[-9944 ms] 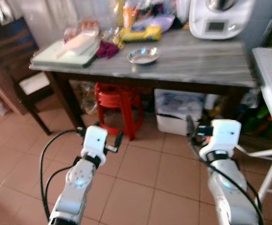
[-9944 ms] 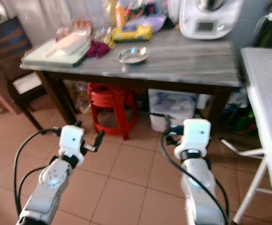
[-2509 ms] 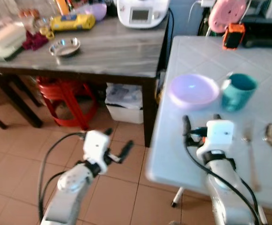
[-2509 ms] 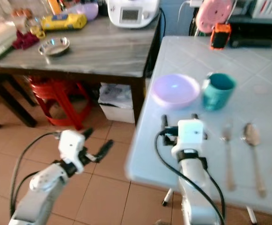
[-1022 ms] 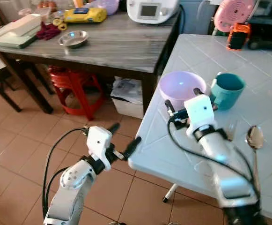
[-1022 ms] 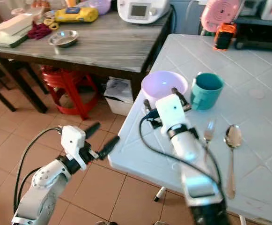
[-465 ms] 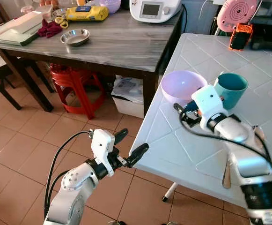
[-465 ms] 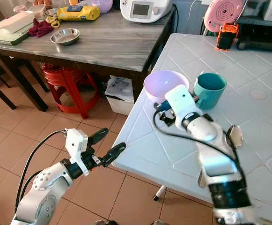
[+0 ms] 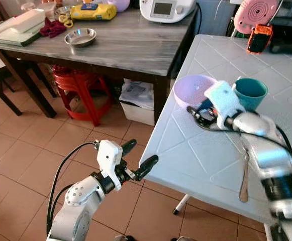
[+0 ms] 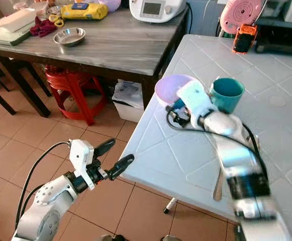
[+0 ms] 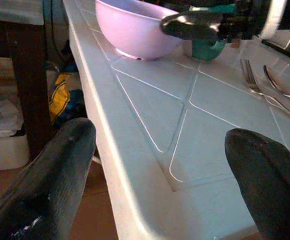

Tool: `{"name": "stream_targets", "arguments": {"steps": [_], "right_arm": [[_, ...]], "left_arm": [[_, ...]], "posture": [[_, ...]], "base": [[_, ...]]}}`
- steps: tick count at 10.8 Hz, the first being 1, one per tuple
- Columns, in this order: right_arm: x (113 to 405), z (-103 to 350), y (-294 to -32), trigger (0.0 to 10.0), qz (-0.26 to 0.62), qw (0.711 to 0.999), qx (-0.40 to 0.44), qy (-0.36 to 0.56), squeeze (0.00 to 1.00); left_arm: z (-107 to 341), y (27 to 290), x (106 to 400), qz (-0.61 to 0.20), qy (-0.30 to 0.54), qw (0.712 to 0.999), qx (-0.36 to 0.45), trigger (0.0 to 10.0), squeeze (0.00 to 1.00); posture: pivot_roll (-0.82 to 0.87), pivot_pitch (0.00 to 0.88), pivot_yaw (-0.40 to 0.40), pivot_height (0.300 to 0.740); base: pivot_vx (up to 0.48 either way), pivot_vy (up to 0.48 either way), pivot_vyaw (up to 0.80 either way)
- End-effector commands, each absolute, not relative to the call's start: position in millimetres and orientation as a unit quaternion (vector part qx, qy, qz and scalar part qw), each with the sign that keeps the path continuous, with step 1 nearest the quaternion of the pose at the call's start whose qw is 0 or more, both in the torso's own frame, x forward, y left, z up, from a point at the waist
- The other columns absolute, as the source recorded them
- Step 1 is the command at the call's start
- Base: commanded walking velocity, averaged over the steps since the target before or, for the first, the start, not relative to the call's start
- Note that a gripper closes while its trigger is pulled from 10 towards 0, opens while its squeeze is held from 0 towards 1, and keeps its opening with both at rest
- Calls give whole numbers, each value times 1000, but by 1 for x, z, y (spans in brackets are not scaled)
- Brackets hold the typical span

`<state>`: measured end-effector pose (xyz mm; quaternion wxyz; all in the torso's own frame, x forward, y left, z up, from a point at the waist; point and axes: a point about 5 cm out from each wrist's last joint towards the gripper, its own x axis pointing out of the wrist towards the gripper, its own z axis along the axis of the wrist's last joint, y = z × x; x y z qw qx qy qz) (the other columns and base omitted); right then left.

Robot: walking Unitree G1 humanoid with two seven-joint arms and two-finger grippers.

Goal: Setting the table

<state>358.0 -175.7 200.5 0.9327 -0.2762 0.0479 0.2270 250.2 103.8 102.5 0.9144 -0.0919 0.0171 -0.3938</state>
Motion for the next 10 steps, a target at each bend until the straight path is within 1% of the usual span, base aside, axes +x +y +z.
{"name": "stream_targets", "arguments": {"steps": [1,3,5,6,7,10], "right_arm": [[362,200,-173,10000,247,924,-287,55,0],[370,195,-168,10000,291,907,-292,86,0],[378,188,-164,10000,300,899,-303,102,0],[379,183,-166,3961,303,892,-319,105,0],[380,182,-168,0,301,888,-331,106,0],[386,184,-174,0,299,879,-358,101,0]], "left_arm": [[99,106,248,-393,29,915,-84,10000,0],[100,103,247,-395,28,914,-83,10000,0],[102,104,248,-392,21,916,-77,10000,0],[103,104,249,-388,14,919,-77,10000,0],[103,104,249,-386,10,919,-77,10000,0],[105,103,251,-385,4,920,-71,10000,0]], "posture": [[-91,155,77,740],[-84,160,75,740],[-76,158,69,740],[-73,157,67,740],[-71,155,68,740],[-75,148,74,740]], "base": [[0,0,0],[0,0,0],[0,0,0],[0,0,0],[0,0,0],[0,0,0]]}}
